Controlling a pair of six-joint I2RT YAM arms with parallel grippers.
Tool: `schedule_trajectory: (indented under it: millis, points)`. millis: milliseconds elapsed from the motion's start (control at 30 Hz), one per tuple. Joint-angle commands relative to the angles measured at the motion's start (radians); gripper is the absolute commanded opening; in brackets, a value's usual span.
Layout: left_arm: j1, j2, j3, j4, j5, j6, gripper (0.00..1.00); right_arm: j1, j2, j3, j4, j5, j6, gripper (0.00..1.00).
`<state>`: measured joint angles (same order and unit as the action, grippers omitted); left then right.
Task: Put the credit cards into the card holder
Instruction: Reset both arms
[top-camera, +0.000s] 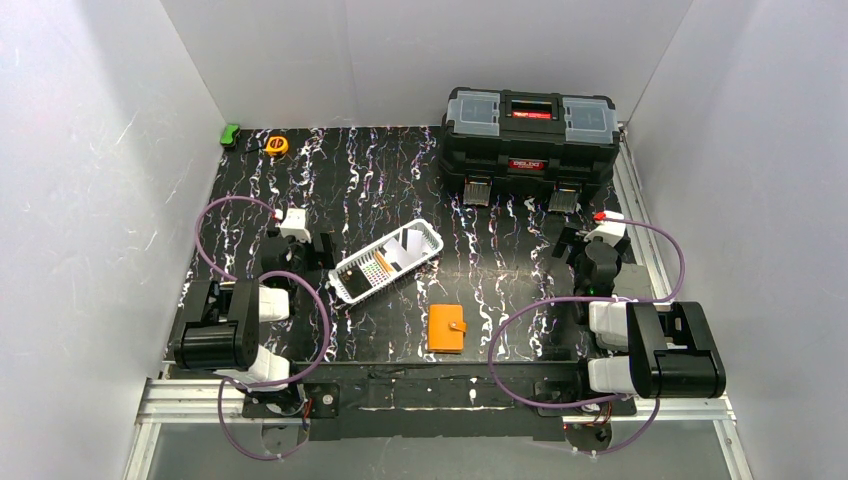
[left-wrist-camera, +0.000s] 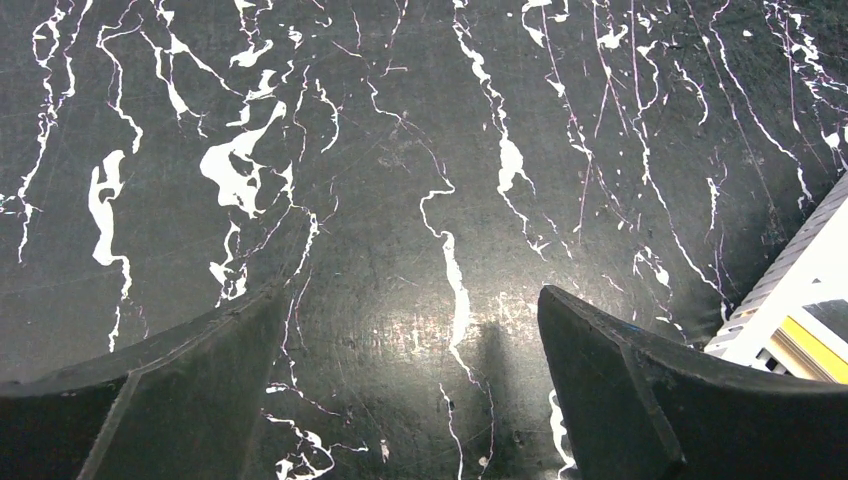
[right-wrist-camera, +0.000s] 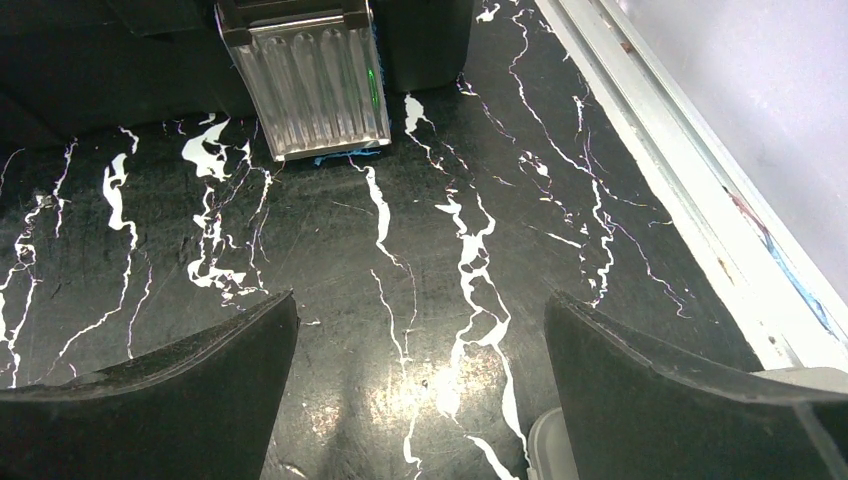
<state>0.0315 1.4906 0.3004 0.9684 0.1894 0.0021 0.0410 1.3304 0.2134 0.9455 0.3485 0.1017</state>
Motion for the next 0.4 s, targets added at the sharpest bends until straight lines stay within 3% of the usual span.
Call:
schedule_trajectory:
  millis: [0,367]
  points:
    - [0.005,-0.011,-0.008,0.041,-0.029,0.017,0.98,-0.003,-0.008,0.028,0.065,0.001,0.001,0.98]
    - [0.005,-0.011,-0.007,0.041,-0.031,0.017,0.98,-0.003,-0.006,0.028,0.068,0.0,0.002,0.98]
